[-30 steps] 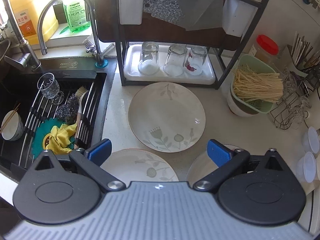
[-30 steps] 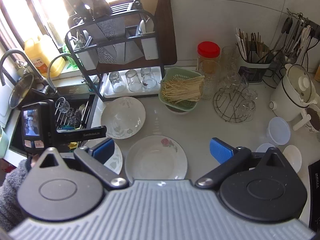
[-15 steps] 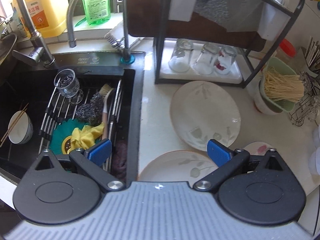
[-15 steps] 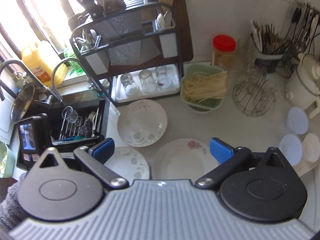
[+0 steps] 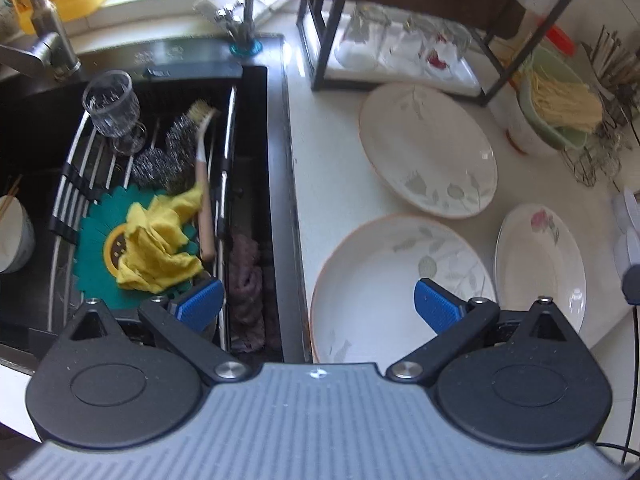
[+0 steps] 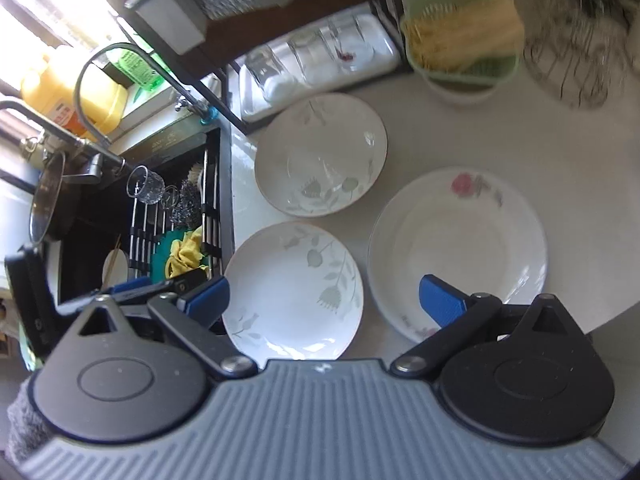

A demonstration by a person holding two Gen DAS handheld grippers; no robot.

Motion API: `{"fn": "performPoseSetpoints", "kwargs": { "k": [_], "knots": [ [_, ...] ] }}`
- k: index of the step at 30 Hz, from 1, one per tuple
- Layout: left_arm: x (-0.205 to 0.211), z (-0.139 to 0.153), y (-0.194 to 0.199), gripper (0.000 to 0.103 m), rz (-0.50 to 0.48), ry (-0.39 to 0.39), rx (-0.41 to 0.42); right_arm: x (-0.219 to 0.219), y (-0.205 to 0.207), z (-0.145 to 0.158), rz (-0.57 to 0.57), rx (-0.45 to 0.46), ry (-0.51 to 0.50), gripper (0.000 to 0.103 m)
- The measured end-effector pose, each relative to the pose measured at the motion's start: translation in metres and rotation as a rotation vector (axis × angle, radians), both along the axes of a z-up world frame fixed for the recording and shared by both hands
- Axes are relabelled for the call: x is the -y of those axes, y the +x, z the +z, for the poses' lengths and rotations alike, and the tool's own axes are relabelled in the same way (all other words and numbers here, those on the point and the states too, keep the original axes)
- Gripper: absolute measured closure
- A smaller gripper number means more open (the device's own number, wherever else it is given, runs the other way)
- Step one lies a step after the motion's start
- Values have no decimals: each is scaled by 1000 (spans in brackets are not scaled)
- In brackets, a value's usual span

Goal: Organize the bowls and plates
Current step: 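Close both grippers on the rim of the leaf-pattern plate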

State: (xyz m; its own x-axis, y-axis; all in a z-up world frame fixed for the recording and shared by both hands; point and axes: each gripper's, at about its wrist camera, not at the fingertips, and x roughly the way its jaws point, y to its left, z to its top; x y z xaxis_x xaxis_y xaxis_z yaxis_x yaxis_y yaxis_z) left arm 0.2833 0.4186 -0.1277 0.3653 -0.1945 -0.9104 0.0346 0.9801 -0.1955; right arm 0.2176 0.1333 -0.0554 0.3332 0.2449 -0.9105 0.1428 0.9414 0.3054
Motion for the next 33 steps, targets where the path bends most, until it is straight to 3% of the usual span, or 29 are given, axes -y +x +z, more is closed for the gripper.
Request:
{"fn": "performPoseSetpoints", "kwargs": {
  "k": [7,10,15,18,24,26,28,29,33],
  "knots": [
    [-4,-35,-7,0,-66,-11,-46,5,-11,-49,-103,-26,142,3],
    [-2,-44,-11,0,-85,-16,-41,3,-19,-67,-121,-53,174,15],
    [-2,-53,-13,2,-91,-67,-20,2,-32,-101,-151,-100,196,52],
    [-1,-56,-10,14,-100,-85,-6,4,-37,-114,-185,-114,198,61],
    [8,-67,1,36,-137,-83,-3,14,-36,-124,-221,-14,186,65],
    [9,-73,6,53,-141,-96,-22,18,-36,-133,-239,-11,200,69],
    [9,-76,10,59,-141,-109,-31,22,-37,-142,-252,-22,189,75],
    [9,-77,12,62,-144,-100,-32,23,-37,-145,-254,-35,179,83],
    [7,-82,19,67,-150,-113,-42,27,-38,-150,-243,-19,207,86]
  ]
}}
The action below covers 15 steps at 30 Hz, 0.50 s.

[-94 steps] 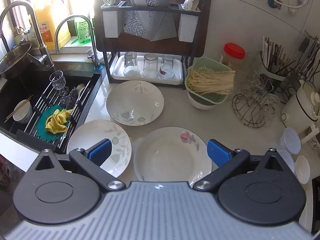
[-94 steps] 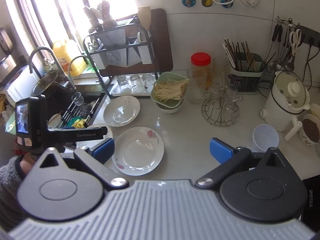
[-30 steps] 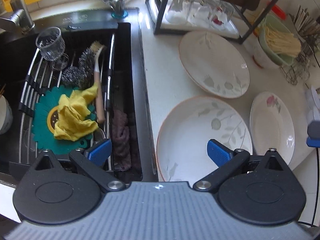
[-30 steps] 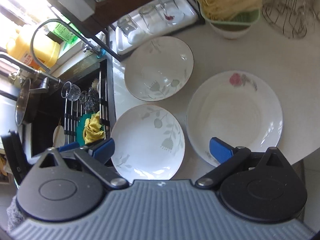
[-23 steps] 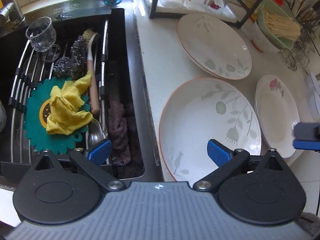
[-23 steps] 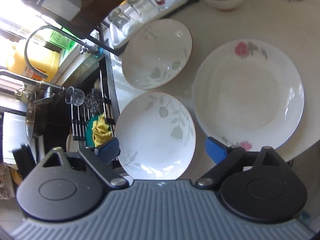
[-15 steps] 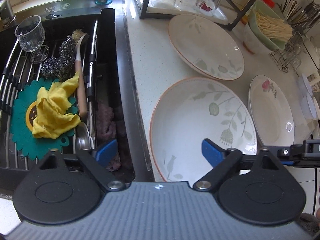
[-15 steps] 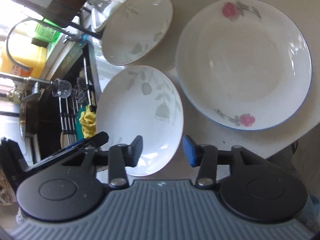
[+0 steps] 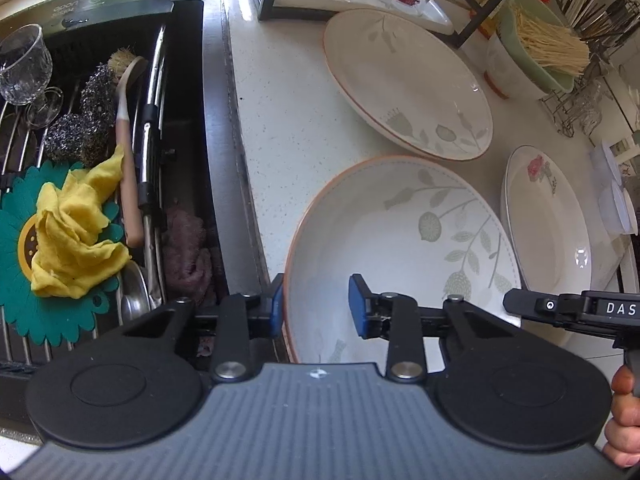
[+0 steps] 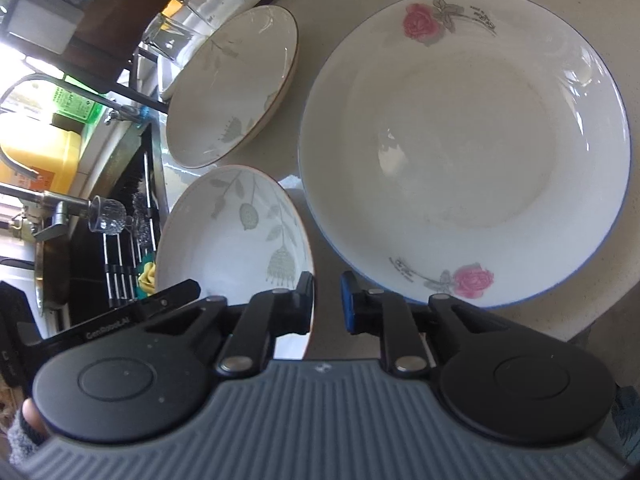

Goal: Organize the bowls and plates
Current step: 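Close both grippers on the rim of the leaf-pattern plate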

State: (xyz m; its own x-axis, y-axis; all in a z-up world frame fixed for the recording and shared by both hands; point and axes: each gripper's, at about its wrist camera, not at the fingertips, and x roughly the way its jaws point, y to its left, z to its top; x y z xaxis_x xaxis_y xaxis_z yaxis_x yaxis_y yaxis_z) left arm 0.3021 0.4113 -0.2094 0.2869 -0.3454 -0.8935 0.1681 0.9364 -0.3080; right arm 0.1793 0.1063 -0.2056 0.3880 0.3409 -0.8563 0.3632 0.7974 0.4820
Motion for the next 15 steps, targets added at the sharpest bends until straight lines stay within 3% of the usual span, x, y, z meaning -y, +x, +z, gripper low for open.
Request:
{"fn": "performPoseSetpoints", "kwargs": {
  "k": [5,15],
  "knots": [
    [0,-1,6,71,6,-13,-14,-6,5,-2,50,22,-14,92],
    [-1,10,3,71,-40,-6,-62,-7,4,-6,64,5,45,91]
  ]
}}
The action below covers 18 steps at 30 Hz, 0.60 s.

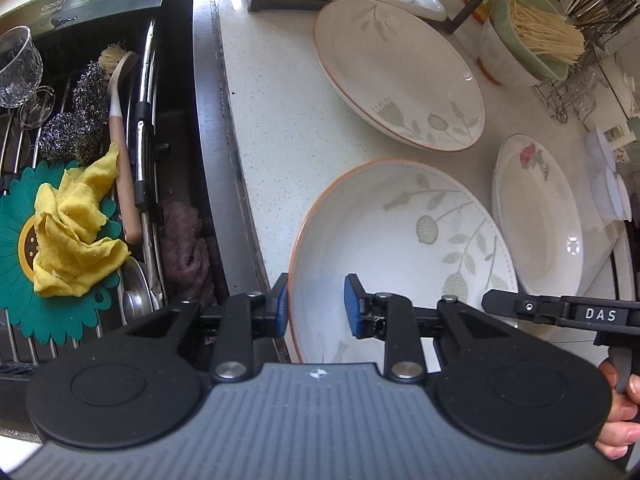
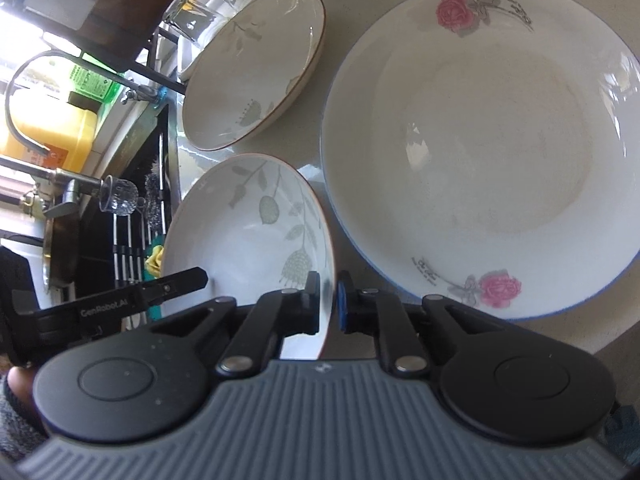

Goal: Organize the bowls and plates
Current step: 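Lift the leaf-pattern plate with both grippers and lower it onto the rose plate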

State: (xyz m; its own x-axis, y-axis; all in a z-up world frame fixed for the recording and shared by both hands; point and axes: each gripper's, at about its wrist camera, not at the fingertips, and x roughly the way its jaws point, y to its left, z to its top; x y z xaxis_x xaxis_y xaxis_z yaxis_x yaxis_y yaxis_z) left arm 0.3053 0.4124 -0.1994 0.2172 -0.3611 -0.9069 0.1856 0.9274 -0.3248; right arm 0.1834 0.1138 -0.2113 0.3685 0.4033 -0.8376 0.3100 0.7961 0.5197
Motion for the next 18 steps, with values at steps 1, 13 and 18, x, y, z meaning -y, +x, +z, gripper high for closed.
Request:
{"fn": "performPoseSetpoints", "kwargs": {
  "k": [1,13,18],
  "knots": [
    [-1,5,-1,71,-9,-1,0,1,-1,1,-5,-4,10,91],
    [23,49,5,71,-68,-74,32,19,-13,47,2,76,27,91],
    [58,56,7,71,-109,-77,49,46,-13,56,-27,130,-7,91]
  ]
}}
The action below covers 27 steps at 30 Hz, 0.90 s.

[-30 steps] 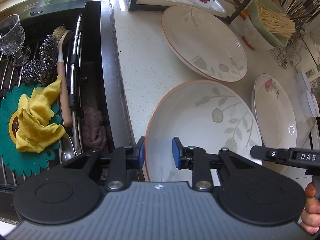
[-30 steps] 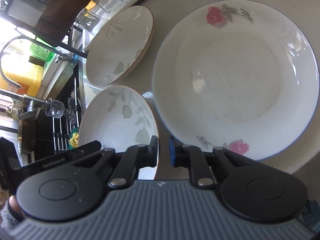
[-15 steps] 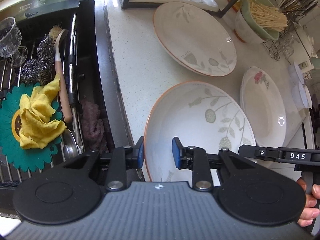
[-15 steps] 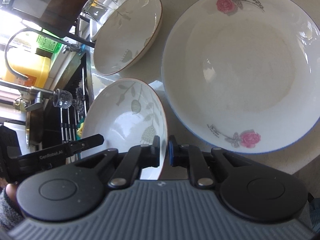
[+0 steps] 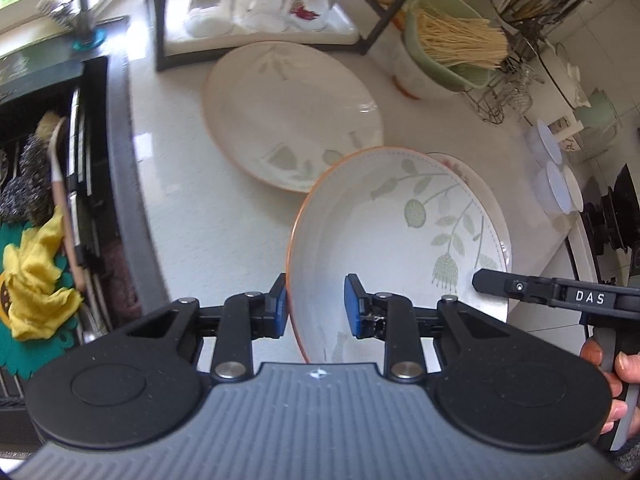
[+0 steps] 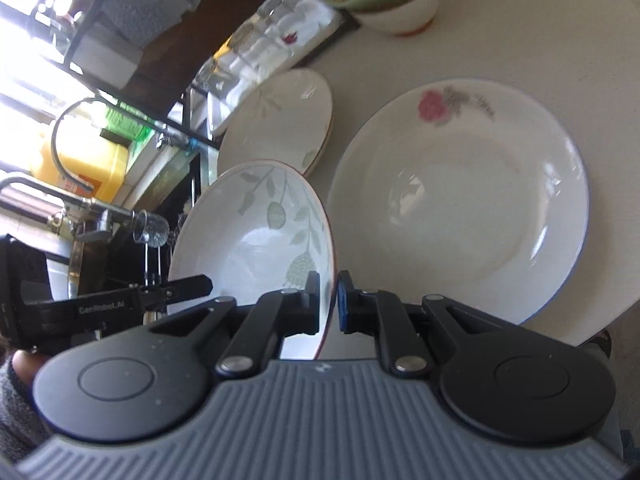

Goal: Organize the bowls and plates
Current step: 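Lift the leaf-pattern plate with both grippers and lower it onto the rose plate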

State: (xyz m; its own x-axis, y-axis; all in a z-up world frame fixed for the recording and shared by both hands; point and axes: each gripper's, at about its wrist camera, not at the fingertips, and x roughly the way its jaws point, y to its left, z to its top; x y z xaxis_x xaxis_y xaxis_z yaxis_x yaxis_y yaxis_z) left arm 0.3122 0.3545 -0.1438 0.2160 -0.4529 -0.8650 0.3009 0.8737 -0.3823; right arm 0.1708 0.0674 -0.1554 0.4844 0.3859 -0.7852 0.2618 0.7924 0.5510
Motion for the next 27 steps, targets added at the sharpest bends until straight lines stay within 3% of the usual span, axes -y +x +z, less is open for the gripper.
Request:
{"fn": "performPoseSetpoints", "kwargs": {
  "k": [8,19,27],
  "knots": [
    [51,-18,1,71,-17,59,-26,45,4,-9,1,5,-25,91],
    [97,-9,11,71,17,84,-16,92,11,-28,-5,-8,16,91],
    [125,-12,20,71,-5,165,-16,109,23,-37,39,0,-21,91]
  ]
}}
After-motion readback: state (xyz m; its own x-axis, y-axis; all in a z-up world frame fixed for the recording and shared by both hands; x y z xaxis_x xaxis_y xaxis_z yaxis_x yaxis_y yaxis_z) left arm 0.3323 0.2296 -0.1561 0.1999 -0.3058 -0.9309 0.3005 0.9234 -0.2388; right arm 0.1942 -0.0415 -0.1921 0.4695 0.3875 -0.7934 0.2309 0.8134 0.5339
